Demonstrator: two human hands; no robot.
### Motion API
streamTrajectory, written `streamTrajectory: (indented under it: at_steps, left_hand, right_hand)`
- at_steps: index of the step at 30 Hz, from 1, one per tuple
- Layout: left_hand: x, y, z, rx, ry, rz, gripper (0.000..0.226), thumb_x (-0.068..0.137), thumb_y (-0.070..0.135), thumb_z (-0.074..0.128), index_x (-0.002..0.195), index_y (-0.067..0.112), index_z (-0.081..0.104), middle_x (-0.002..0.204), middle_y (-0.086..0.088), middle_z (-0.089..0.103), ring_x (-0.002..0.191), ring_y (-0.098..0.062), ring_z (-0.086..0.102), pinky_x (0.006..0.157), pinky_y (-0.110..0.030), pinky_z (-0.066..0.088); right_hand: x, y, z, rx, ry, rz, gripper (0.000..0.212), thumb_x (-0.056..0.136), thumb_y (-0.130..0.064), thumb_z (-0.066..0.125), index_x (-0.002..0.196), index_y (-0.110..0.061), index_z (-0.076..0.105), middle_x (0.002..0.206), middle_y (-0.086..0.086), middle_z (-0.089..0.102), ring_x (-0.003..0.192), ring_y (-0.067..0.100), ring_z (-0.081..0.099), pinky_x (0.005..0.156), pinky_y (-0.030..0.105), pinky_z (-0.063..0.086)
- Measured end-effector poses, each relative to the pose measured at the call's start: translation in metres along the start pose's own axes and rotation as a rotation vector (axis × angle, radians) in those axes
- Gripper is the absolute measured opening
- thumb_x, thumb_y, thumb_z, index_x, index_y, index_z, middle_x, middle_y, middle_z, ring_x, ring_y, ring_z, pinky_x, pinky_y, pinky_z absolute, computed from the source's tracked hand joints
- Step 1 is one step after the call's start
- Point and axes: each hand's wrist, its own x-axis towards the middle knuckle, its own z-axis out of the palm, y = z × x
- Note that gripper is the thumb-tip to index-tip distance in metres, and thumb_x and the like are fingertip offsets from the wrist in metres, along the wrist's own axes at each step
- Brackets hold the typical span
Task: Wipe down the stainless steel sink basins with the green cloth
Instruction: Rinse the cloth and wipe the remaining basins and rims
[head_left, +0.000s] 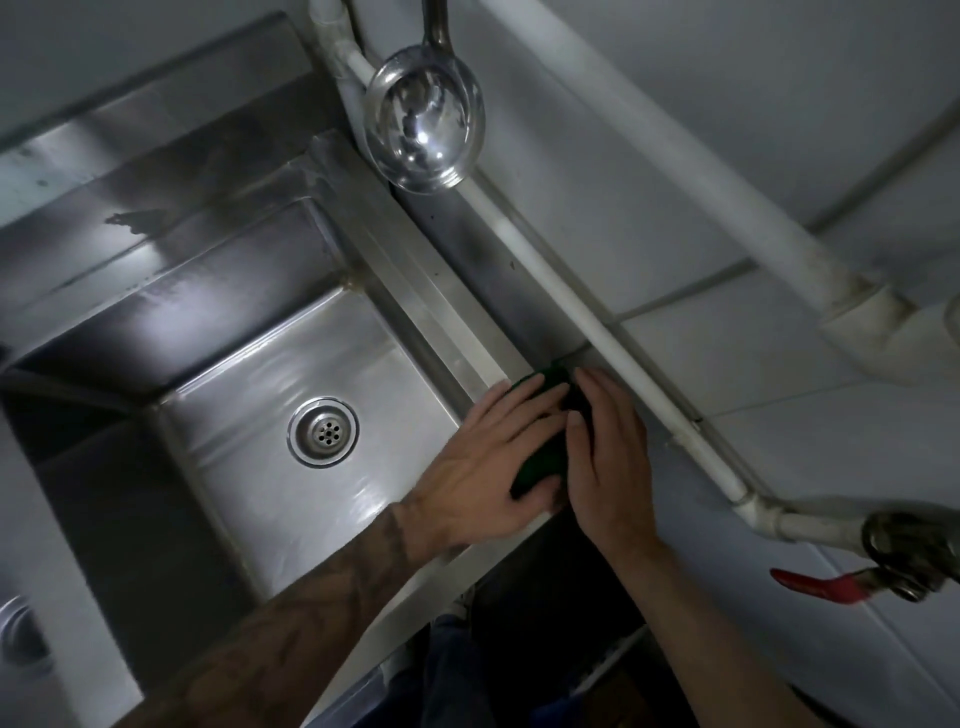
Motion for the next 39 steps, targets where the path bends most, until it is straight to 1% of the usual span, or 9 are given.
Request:
streamTrajectory:
  at_steps: [5, 9, 12, 17, 21, 27, 33, 36, 39]
  left_hand:
    - [-0.105, -0.013, -0.002, 0.016, 0.004, -0.47, 0.066, 0.109, 0.055, 0.03, 0.168, 0.024, 0.029, 0.176, 0.008, 0.018, 0.164, -0.012, 0.016, 0.135, -0.044, 0.015]
    - [-0.154, -0.002, 0.009, 0.101, -0.083, -0.695, 0.087, 0.104, 0.073, 0.001, 0.163, 0.022, 0.039, 0.171, 0.001, 0.035, 0.158, -0.019, 0.034, 0.131, -0.038, 0.018]
    - [-0.159, 0.002, 0.012, 0.136, -0.023, -0.731, 0.073, 0.109, 0.062, 0.018, 0.155, 0.018, 0.053, 0.162, -0.006, 0.051, 0.149, -0.025, 0.049, 0.126, -0.043, 0.032]
    - [-0.157, 0.002, 0.011, 0.164, 0.015, -0.702, 0.058, 0.106, 0.048, 0.037, 0.145, 0.013, 0.063, 0.154, -0.011, 0.06, 0.14, -0.029, 0.058, 0.118, -0.048, 0.046]
    - [-0.158, 0.001, 0.009, 0.156, 0.025, -0.694, 0.06, 0.106, 0.049, 0.036, 0.147, 0.014, 0.062, 0.155, -0.01, 0.058, 0.142, -0.028, 0.056, 0.12, -0.045, 0.044]
    - [-0.161, -0.004, 0.012, 0.138, 0.05, -0.653, 0.057, 0.107, 0.044, 0.037, 0.146, 0.01, 0.061, 0.153, -0.013, 0.06, 0.14, -0.029, 0.057, 0.12, -0.045, 0.045]
    - [-0.205, -0.014, 0.006, 0.222, 0.006, -0.548, 0.055, 0.11, 0.038, 0.033, 0.144, 0.005, 0.059, 0.147, -0.016, 0.062, 0.136, -0.033, 0.058, 0.113, -0.05, 0.048]
    - [-0.248, -0.02, -0.001, 0.319, -0.041, -0.563, 0.061, 0.111, 0.045, 0.028, 0.146, 0.007, 0.059, 0.151, -0.014, 0.06, 0.141, -0.032, 0.055, 0.115, -0.05, 0.045]
    - [-0.261, -0.023, -0.004, 0.315, 0.012, -0.605, 0.06, 0.108, 0.047, 0.034, 0.145, 0.009, 0.061, 0.15, -0.014, 0.062, 0.139, -0.033, 0.057, 0.113, -0.051, 0.047]
  right_hand:
    - [0.024, -0.003, 0.014, -0.427, -0.34, -0.497, 0.05, 0.105, -0.043, 0.045, 0.148, -0.019, 0.056, 0.16, 0.005, 0.046, 0.153, 0.025, 0.035, 0.125, 0.052, 0.027]
    - [0.018, 0.006, 0.022, -0.465, -0.319, -0.381, 0.049, 0.105, -0.043, 0.044, 0.148, -0.023, 0.057, 0.164, 0.004, 0.041, 0.156, 0.026, 0.028, 0.126, 0.056, 0.026]
    - [-0.018, -0.013, 0.036, -0.458, -0.213, -0.198, 0.054, 0.105, -0.051, 0.042, 0.152, -0.026, 0.052, 0.167, 0.009, 0.036, 0.157, 0.03, 0.027, 0.128, 0.055, 0.02]
    - [-0.048, -0.019, 0.03, -0.52, -0.266, -0.325, 0.055, 0.105, -0.054, 0.043, 0.144, -0.02, 0.06, 0.167, 0.018, 0.034, 0.154, 0.035, 0.033, 0.125, 0.057, 0.027]
    - [-0.008, 0.001, 0.021, -0.435, -0.225, -0.417, 0.042, 0.101, -0.041, 0.052, 0.115, -0.006, 0.071, 0.159, 0.018, 0.045, 0.148, 0.034, 0.041, 0.119, 0.062, 0.035]
    - [-0.069, -0.033, 0.055, -0.433, -0.095, -0.253, 0.051, 0.106, -0.052, 0.045, 0.15, -0.028, 0.056, 0.164, 0.011, 0.041, 0.151, 0.033, 0.036, 0.125, 0.051, 0.022]
    - [-0.083, -0.031, 0.057, -0.489, -0.078, -0.465, 0.042, 0.104, -0.044, 0.058, 0.129, -0.014, 0.072, 0.155, 0.014, 0.052, 0.145, 0.035, 0.046, 0.12, 0.056, 0.033]
    - [-0.052, -0.029, 0.053, -0.455, 0.023, -0.256, 0.038, 0.103, -0.04, 0.056, 0.112, -0.007, 0.073, 0.155, 0.014, 0.052, 0.143, 0.035, 0.048, 0.12, 0.055, 0.032]
    - [-0.069, -0.043, 0.068, -0.467, 0.072, -0.179, 0.042, 0.105, -0.042, 0.049, 0.132, -0.015, 0.068, 0.156, 0.011, 0.052, 0.145, 0.033, 0.046, 0.121, 0.056, 0.03]
